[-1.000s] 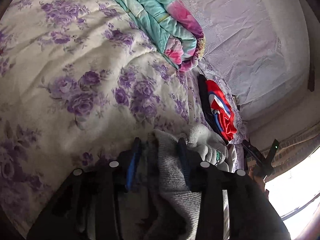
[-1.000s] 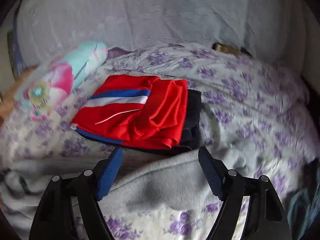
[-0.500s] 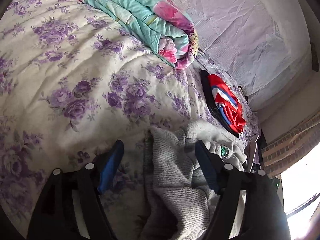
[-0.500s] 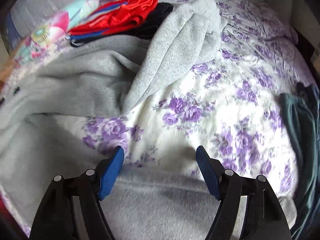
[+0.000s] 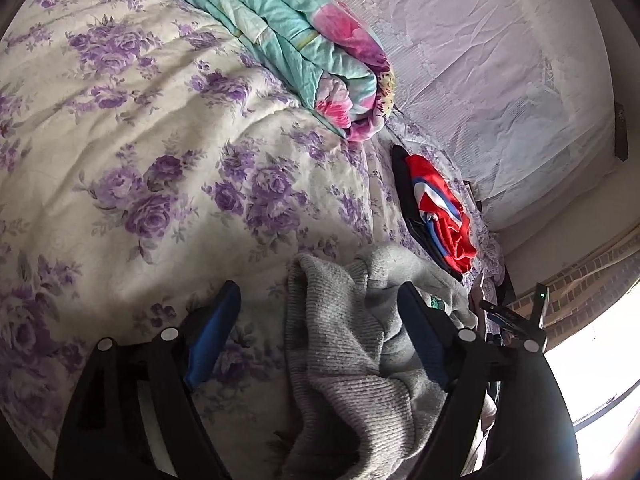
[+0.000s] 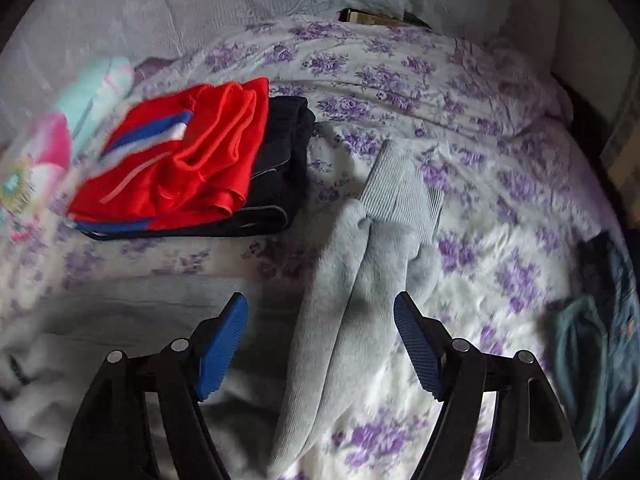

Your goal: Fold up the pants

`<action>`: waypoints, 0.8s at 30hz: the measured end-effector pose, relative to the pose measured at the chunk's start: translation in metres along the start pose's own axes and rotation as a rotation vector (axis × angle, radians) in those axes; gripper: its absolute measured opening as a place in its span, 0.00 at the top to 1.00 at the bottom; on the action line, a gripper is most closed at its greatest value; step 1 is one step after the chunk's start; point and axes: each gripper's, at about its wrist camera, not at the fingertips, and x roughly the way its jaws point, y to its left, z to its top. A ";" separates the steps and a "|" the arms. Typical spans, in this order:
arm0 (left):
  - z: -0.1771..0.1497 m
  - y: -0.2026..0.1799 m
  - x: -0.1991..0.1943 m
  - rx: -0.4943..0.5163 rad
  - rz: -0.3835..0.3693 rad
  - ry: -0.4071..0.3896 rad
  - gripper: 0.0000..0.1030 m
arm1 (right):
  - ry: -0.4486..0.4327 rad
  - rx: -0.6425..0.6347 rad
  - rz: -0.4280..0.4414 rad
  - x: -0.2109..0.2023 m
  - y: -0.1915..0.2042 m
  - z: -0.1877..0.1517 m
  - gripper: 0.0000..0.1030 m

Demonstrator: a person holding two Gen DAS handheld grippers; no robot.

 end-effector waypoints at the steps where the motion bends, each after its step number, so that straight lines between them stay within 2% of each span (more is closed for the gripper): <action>1: 0.000 0.000 0.000 -0.001 -0.001 0.000 0.24 | 0.010 -0.003 -0.013 0.005 -0.004 -0.005 0.29; 2: 0.000 0.000 0.000 -0.001 -0.002 0.000 0.24 | 0.018 0.033 0.012 0.008 -0.019 -0.014 0.33; 3: 0.000 0.000 0.000 -0.001 -0.002 0.000 0.24 | 0.028 0.096 0.058 0.008 -0.040 -0.026 0.44; 4: 0.000 -0.001 0.000 -0.001 0.001 0.001 0.24 | 0.032 0.165 0.106 0.005 -0.062 -0.039 0.46; 6: 0.000 -0.002 0.000 0.002 0.011 0.005 0.24 | 0.054 0.310 0.155 -0.001 -0.111 -0.080 0.44; 7: 0.000 -0.003 0.001 0.005 0.017 0.008 0.24 | 0.077 0.363 0.190 -0.001 -0.131 -0.101 0.34; 8: 0.000 -0.004 0.001 0.008 0.022 0.010 0.24 | 0.105 0.423 0.248 0.000 -0.149 -0.124 0.30; 10: 0.000 -0.006 0.003 0.016 0.030 0.016 0.22 | 0.129 0.538 0.343 -0.003 -0.177 -0.159 0.30; 11: 0.000 -0.006 0.003 0.019 0.031 0.018 0.22 | 0.102 0.585 0.399 -0.009 -0.188 -0.169 0.30; 13: 0.000 -0.006 0.003 0.021 0.029 0.019 0.21 | 0.063 0.657 0.481 -0.019 -0.203 -0.176 0.29; 15: 0.000 -0.005 0.003 0.018 0.021 0.016 0.21 | 0.040 0.674 0.561 -0.019 -0.206 -0.169 0.29; 18: 0.000 -0.003 0.002 0.013 0.006 0.011 0.21 | 0.044 0.687 0.551 -0.006 -0.201 -0.157 0.29; 21: 0.000 -0.002 0.002 0.015 -0.002 0.013 0.20 | 0.074 0.808 0.633 0.022 -0.199 -0.157 0.28; 24: 0.002 -0.007 0.005 0.034 0.000 0.034 0.14 | 0.010 0.797 0.649 0.028 -0.195 -0.146 0.28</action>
